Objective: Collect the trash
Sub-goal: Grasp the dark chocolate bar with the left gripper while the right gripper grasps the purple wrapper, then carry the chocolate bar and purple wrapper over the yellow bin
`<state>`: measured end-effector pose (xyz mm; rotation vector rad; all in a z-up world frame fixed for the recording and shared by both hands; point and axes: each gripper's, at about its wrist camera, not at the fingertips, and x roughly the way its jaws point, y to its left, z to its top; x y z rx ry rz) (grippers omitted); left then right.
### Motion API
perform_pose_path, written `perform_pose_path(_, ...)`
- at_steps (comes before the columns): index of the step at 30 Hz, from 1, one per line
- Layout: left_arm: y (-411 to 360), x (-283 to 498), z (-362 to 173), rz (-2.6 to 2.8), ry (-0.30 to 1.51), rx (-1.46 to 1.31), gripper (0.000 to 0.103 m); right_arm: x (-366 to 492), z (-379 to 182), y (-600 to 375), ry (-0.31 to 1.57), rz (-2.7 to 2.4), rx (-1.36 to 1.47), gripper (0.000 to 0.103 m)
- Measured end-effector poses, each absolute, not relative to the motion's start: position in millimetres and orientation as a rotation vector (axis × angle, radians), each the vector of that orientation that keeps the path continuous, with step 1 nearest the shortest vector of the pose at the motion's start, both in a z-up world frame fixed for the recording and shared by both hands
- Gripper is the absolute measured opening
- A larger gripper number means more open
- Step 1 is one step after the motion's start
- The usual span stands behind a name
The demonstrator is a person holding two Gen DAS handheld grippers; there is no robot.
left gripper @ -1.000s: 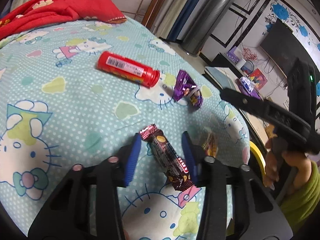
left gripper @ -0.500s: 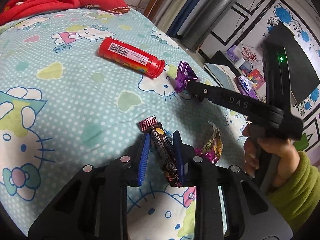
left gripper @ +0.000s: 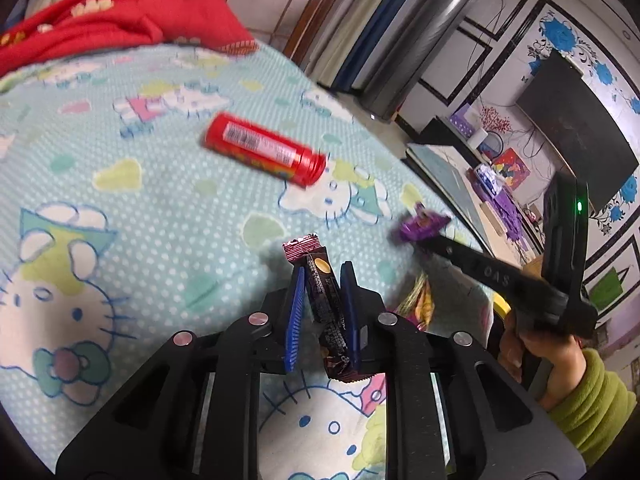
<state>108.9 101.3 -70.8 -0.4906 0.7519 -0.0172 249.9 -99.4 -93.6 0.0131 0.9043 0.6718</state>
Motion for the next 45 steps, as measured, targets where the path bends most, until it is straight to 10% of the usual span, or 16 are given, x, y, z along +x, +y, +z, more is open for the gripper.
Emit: perform_pose_path(45,-57.0,105.5,-2.4,-0.367,0.598,-0.229,0.012,140.0,-71.6,-302.4,0.787,0.411,0.126,0.007)
